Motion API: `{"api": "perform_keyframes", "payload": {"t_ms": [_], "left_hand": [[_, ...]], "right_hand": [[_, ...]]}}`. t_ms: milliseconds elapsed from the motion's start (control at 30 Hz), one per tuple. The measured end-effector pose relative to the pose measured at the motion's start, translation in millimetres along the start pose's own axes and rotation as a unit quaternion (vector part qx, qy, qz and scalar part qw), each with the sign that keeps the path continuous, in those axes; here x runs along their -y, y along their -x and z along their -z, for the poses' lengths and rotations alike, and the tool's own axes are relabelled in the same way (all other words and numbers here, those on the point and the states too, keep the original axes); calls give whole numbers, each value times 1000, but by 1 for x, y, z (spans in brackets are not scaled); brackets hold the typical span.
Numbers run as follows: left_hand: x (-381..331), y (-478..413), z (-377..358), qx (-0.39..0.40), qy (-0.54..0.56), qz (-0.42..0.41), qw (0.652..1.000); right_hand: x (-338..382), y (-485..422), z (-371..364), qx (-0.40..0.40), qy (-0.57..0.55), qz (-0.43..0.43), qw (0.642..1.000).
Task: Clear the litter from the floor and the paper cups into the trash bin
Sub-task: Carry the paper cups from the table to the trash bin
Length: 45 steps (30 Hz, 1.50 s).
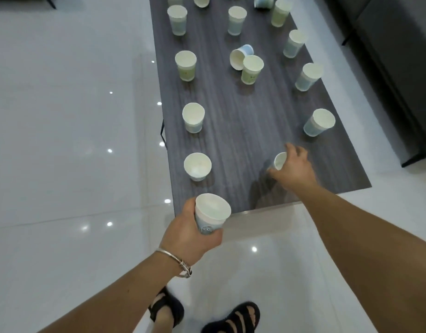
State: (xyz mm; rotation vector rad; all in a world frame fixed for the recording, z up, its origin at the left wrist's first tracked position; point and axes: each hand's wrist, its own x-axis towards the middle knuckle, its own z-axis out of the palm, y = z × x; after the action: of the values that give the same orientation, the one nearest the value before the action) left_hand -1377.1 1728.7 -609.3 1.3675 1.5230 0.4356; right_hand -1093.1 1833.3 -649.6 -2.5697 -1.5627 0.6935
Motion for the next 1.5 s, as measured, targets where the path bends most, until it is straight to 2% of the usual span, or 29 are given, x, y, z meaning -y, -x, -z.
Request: {"api": "perform_keyframes", "payload": {"t_ms": [133, 333, 500, 667, 933, 1067, 1300, 1500], "left_hand": [[25, -4, 25, -4, 28, 8, 1000], [29, 12, 92, -35, 16, 16, 999], [24, 55, 148, -94, 15, 46, 994], [16, 130, 197, -233, 31, 70, 969], [32, 316, 246, -406, 102, 137, 898], [62, 425, 258, -476, 154, 166, 850], [146, 613, 266, -586, 215, 199, 756], [224, 785, 268, -651, 200, 249, 689]], "right_hand": [[18, 20, -25, -2, 20, -10, 1000], [70, 119, -42, 27, 52, 66, 996], [131, 180, -16, 67, 81, 216, 971], [214, 235, 16, 93, 77, 374, 920], [314, 381, 48, 143, 95, 552, 816], [349, 479, 42, 165, 114, 630, 750], [402, 680, -6, 177, 151, 746, 624], [419, 868, -70, 200, 182, 811, 519]]}}
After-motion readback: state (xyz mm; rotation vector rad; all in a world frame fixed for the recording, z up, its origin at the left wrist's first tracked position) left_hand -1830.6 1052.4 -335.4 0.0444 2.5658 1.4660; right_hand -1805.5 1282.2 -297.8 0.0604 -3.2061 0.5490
